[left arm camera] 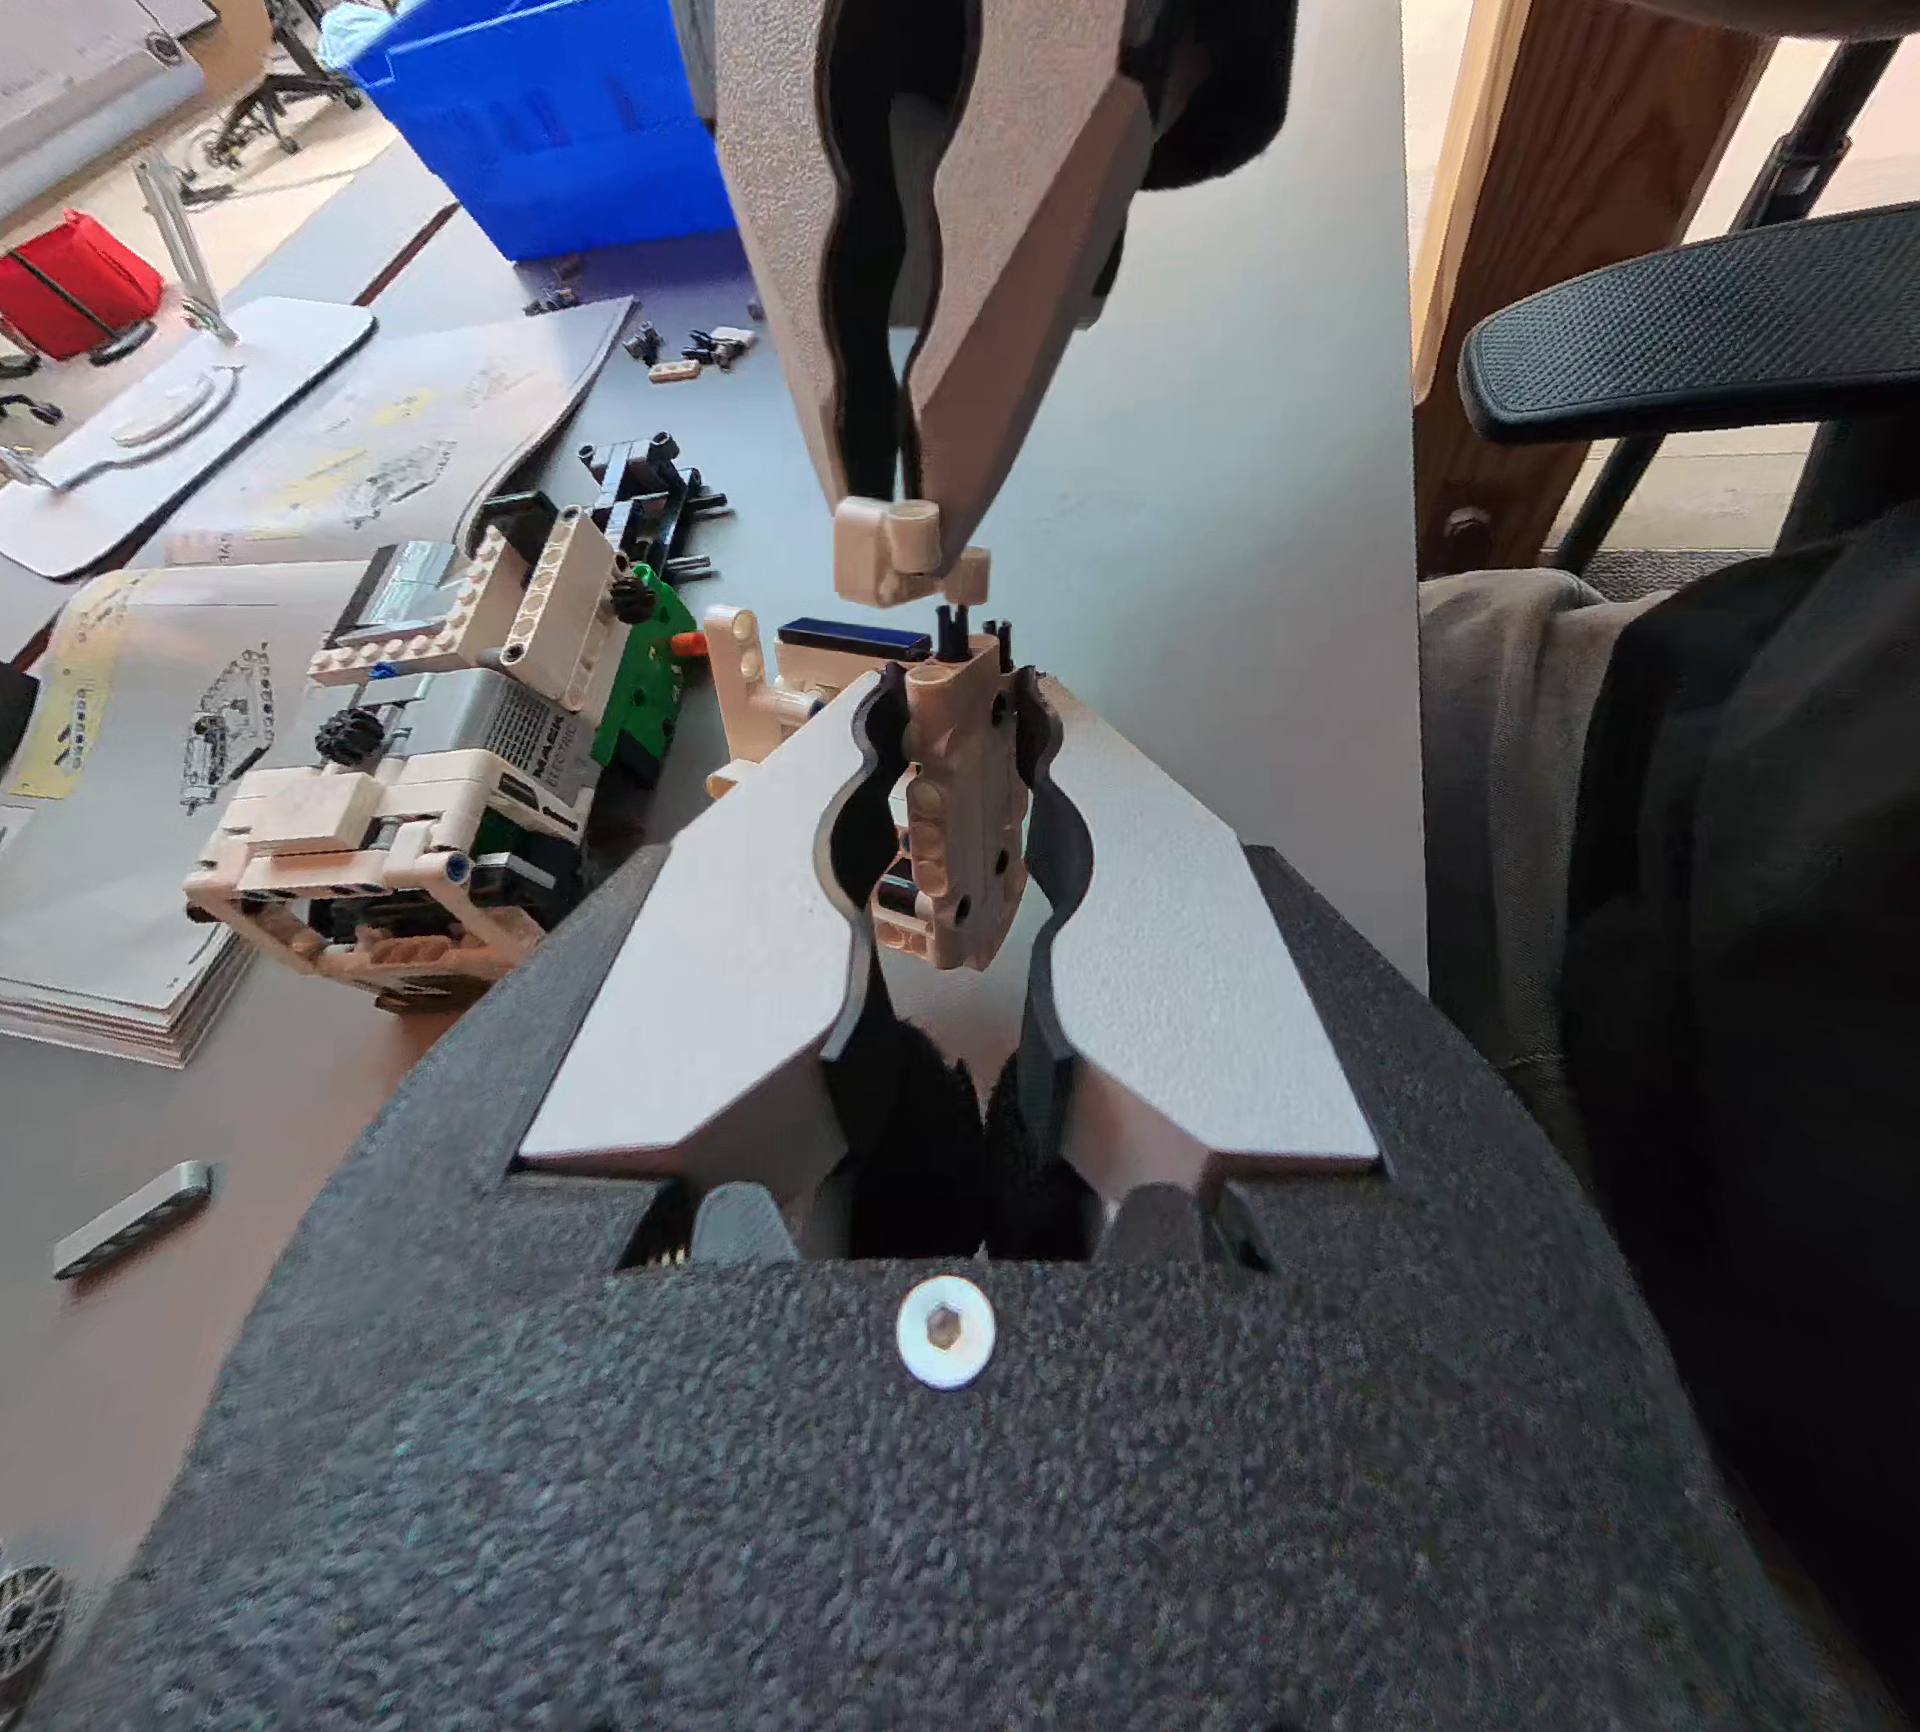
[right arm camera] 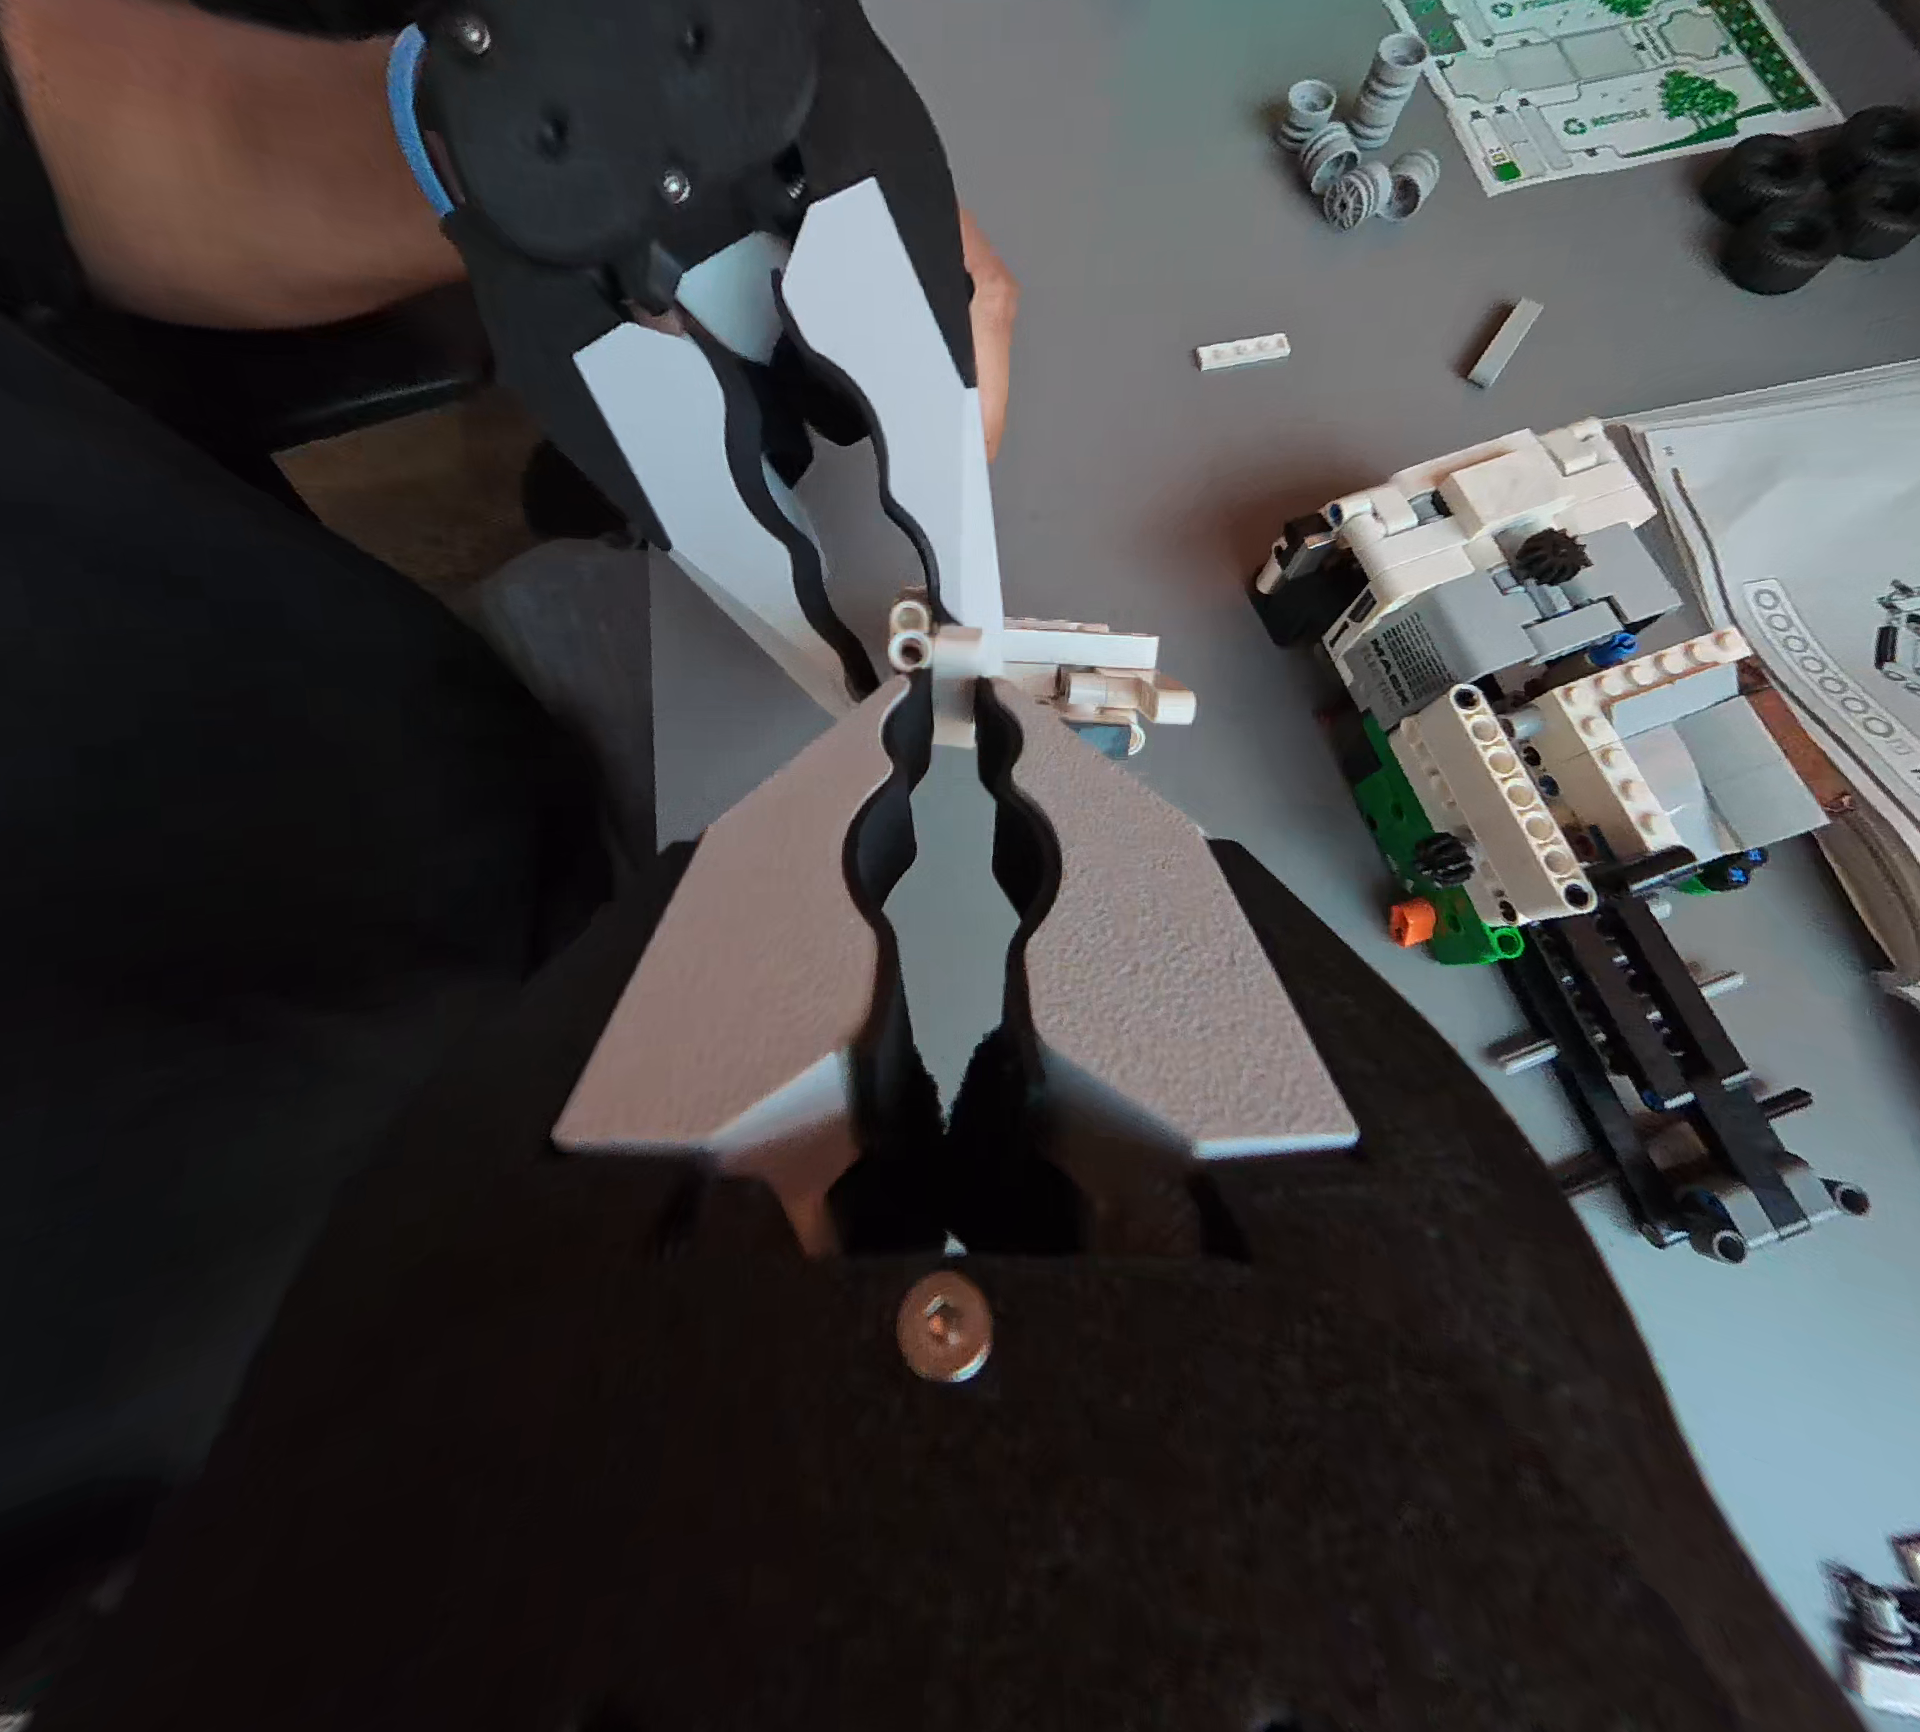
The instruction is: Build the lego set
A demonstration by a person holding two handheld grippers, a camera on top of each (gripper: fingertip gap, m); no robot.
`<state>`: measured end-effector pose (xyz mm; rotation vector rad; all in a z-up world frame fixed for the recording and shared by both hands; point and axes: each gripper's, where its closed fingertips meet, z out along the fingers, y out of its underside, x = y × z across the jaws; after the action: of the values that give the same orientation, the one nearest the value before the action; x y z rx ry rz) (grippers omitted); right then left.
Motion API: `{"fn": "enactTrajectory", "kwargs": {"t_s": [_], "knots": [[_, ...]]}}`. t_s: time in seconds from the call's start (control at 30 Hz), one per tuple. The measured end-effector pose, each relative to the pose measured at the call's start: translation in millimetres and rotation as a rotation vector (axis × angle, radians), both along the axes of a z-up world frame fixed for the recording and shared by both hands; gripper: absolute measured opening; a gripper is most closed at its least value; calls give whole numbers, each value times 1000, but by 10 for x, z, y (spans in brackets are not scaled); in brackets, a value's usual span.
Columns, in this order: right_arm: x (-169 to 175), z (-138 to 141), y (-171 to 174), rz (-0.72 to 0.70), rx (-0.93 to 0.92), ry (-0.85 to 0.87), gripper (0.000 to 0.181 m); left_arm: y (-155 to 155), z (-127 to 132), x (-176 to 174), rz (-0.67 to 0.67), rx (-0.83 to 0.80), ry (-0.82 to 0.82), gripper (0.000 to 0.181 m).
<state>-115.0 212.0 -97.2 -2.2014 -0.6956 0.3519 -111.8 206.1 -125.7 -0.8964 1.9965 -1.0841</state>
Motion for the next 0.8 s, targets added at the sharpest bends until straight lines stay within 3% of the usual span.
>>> {"fn": "enactTrajectory", "kwargs": {"t_s": [0.5, 0.8], "knots": [[-25, -86, -10, 59, -76, -84, 7, -38, -20, -45, -18, -86, 147, 19], [-64, -52, 3, 97, -53, -41, 7, -36, 45, -84, -31, -197, 190, 18]]}}
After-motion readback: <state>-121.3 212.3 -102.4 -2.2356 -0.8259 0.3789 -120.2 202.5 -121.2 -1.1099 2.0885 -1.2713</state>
